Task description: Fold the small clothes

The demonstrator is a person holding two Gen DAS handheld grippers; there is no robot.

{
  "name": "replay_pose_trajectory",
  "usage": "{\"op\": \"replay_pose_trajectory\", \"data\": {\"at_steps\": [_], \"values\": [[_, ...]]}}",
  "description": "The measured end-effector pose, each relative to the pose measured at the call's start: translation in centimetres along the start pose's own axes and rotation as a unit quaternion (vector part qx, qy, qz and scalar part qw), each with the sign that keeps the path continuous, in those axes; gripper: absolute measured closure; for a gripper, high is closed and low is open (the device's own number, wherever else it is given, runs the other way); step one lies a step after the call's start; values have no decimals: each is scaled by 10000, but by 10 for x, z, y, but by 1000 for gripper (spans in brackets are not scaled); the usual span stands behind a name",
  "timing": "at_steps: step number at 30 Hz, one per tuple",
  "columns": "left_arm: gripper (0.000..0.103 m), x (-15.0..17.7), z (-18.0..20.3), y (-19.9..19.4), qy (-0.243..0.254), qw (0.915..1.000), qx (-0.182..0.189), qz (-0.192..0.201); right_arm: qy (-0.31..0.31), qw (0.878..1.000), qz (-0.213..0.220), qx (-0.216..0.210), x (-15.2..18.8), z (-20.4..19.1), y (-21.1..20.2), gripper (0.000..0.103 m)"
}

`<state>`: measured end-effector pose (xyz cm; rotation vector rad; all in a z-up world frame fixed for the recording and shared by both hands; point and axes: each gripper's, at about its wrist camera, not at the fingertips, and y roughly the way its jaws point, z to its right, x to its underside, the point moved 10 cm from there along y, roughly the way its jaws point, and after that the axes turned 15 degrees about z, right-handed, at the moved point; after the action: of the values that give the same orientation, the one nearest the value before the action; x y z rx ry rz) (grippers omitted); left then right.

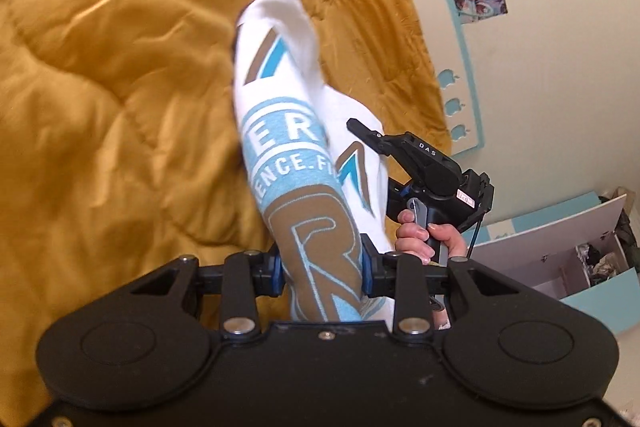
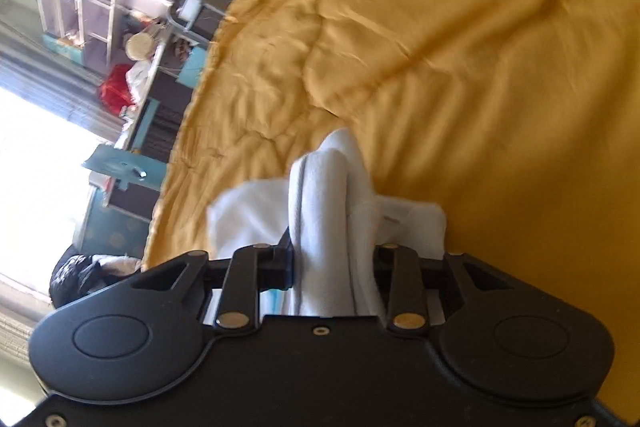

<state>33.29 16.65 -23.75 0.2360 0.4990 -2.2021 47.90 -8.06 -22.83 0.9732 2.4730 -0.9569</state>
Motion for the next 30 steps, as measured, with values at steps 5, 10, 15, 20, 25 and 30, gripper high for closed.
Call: {"op": "replay_pose_trajectory", "data": {"at_steps": [5, 10, 15, 20, 25, 30], "values": [[69, -8, -4, 8, 108, 9998, -68, -170, 706, 9975, 43, -61, -9, 22, -39, 63], [67, -2, -15, 1, 19, 9996, -155, -253, 866, 9958, 283, -81, -4, 20, -131, 49], [66, -2, -18, 6, 24, 9996, -213, -203, 1856, 9812, 509, -139, 65, 19, -227, 45], [66, 0, -18, -1, 35, 9996, -231, -154, 2981, 9477, 1137, -59, 136, 37, -267, 44], [64, 2, -21, -4, -70, 9997, -207, -122, 362, 9923, 1006, 628, 149, 11, -262, 59], [64, 3, -23, -6, -77, 9997, -207, -116, -1684, 9759, 1033, 921, 150, -15, -240, 59]]}}
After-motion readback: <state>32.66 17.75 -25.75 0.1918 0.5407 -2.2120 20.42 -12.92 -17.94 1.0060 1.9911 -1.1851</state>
